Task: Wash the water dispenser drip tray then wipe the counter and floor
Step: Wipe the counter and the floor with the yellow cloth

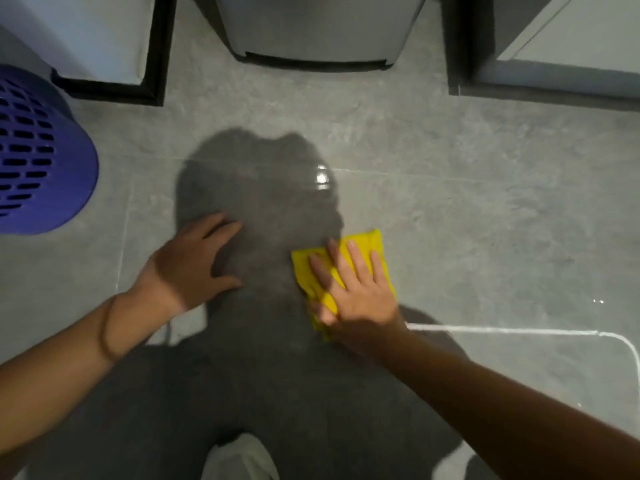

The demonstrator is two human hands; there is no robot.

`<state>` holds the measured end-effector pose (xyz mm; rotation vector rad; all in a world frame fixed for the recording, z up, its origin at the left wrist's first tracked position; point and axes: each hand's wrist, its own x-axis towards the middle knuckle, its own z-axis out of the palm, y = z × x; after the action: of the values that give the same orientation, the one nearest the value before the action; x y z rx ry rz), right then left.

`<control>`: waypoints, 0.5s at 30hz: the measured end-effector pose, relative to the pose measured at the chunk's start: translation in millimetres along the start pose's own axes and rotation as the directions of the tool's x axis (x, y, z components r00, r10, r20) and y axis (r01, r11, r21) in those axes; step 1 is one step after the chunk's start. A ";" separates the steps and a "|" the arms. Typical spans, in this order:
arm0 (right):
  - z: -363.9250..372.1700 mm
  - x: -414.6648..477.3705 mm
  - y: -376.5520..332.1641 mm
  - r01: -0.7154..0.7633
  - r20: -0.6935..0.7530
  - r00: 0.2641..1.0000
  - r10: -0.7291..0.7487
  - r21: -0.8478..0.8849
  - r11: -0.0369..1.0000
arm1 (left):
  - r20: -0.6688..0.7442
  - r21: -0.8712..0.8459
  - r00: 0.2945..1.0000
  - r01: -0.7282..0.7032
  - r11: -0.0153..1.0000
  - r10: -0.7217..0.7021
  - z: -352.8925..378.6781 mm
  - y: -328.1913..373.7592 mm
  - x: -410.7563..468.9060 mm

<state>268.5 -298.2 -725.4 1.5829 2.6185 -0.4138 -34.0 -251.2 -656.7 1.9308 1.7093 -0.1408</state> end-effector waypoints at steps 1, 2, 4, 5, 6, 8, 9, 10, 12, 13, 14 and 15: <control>3.2 -37.5 9.3 -0.038 0.002 0.999 0.038 -0.014 0.999 | -0.022 0.001 1.000 0.007 1.000 -0.007 3.4 -4.3 -6.8; 4.5 -70.0 23.2 -0.101 0.022 0.995 0.101 -0.034 0.994 | -0.048 0.006 0.999 0.002 1.000 -0.002 8.7 -8.7 -15.0; -1.9 -118.0 50.7 -0.342 0.092 0.935 0.343 -0.027 0.939 | -0.103 0.020 0.994 -0.040 0.999 0.042 21.5 -15.2 -34.0; -5.1 -136.1 58.4 -0.480 0.113 0.871 0.477 -0.006 0.877 | -0.116 0.026 0.991 -0.063 0.998 0.065 27.5 -16.8 -43.6; -5.2 -151.0 58.0 -0.581 0.122 0.809 0.575 0.014 0.814 | -0.109 0.025 0.991 -0.075 0.997 0.078 33.0 -17.7 -51.9; -1.4 -173.5 34.2 -0.662 0.160 0.742 0.651 0.022 0.749 | -0.092 0.007 0.993 -0.069 0.998 0.069 44.2 -18.6 -64.3; 3.2 -180.0 14.9 -0.666 0.181 0.735 0.654 0.013 0.745 | -0.094 0.000 0.994 -0.064 0.998 0.064 49.1 -18.7 -69.2; 9.1 -183.4 -4.8 -0.665 0.191 0.733 0.652 0.004 0.747 | -0.097 -0.003 0.993 -0.066 0.998 0.066 53.4 -18.7 -74.0; 18.8 -178.4 -37.3 -0.650 0.180 0.749 0.637 0.018 0.760 | -0.105 -0.018 0.992 -0.067 0.998 0.064 60.4 -19.3 -85.1; 22.8 -170.6 -50.6 -0.624 0.173 0.773 0.611 0.028 0.781 | -0.109 -0.037 0.993 -0.052 0.998 0.048 61.8 -20.6 -91.1; 25.2 -160.8 -63.2 -0.582 0.172 0.803 0.570 0.027 0.813 | -0.110 -0.058 0.994 -0.033 0.998 0.026 62.0 -22.0 -96.9; 25.8 -148.9 -75.2 -0.526 0.181 0.839 0.513 0.023 0.850 | -0.108 -0.074 0.994 -0.012 0.997 0.004 61.3 -23.6 -103.1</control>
<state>270.7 -466.1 -708.0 2.0818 1.9522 -0.5705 -58.5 -370.0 -672.2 1.9210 1.7500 0.0312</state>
